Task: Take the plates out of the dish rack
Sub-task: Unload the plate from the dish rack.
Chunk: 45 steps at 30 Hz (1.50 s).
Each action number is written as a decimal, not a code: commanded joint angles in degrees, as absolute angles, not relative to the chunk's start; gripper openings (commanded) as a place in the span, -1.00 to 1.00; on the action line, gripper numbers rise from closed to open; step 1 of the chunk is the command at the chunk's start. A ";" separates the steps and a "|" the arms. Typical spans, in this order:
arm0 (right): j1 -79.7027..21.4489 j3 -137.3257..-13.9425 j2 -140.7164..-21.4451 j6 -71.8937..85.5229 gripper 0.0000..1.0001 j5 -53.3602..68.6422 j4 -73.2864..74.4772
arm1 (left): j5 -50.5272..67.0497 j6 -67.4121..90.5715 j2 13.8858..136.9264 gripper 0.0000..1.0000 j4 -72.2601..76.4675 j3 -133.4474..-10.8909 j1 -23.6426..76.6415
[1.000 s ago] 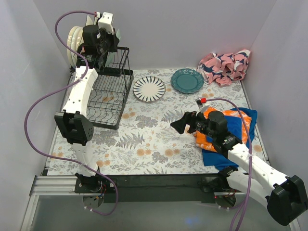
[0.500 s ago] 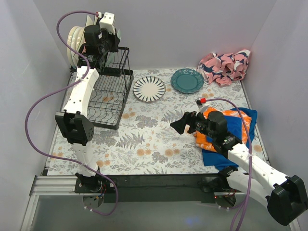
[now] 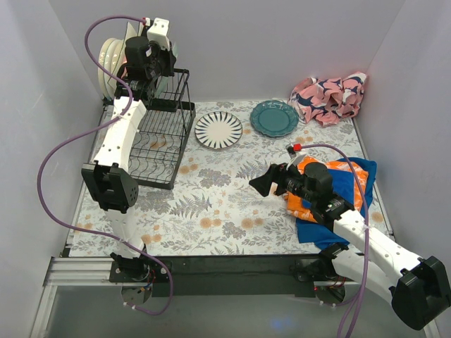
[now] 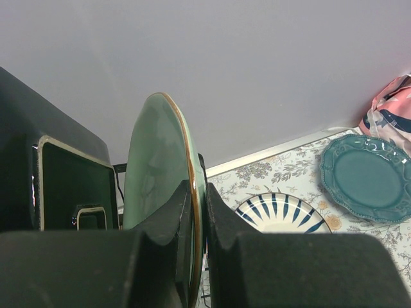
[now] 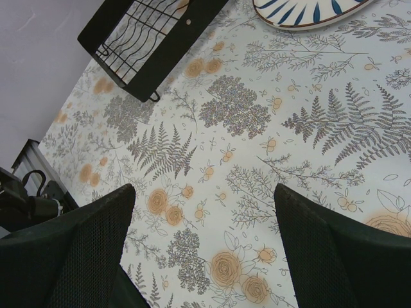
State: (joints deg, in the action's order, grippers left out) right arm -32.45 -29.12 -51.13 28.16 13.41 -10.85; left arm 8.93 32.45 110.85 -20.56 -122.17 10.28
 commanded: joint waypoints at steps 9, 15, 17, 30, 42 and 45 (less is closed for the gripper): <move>-33.13 -29.62 -50.45 26.81 0.86 12.39 -13.54 | 11.52 32.34 108.46 -1.00 -21.88 -126.74 10.99; -33.31 -29.71 -50.36 26.81 0.86 12.22 -13.54 | 12.04 32.78 109.16 -1.00 -23.82 -128.32 10.46; -33.31 -29.71 -50.45 26.98 0.86 12.13 -13.54 | 11.95 32.78 109.16 -1.00 -24.26 -128.76 10.37; -33.84 -29.97 -50.98 26.89 0.86 11.60 -13.54 | 12.56 33.31 109.69 -1.00 -24.52 -131.13 9.76; -34.28 -30.23 -51.24 26.89 0.86 11.51 -13.54 | 14.15 33.40 108.90 -1.00 -23.64 -133.33 9.84; -34.28 -30.23 -51.42 26.81 0.86 11.34 -13.54 | 14.50 33.14 108.63 -1.00 -23.64 -133.16 10.11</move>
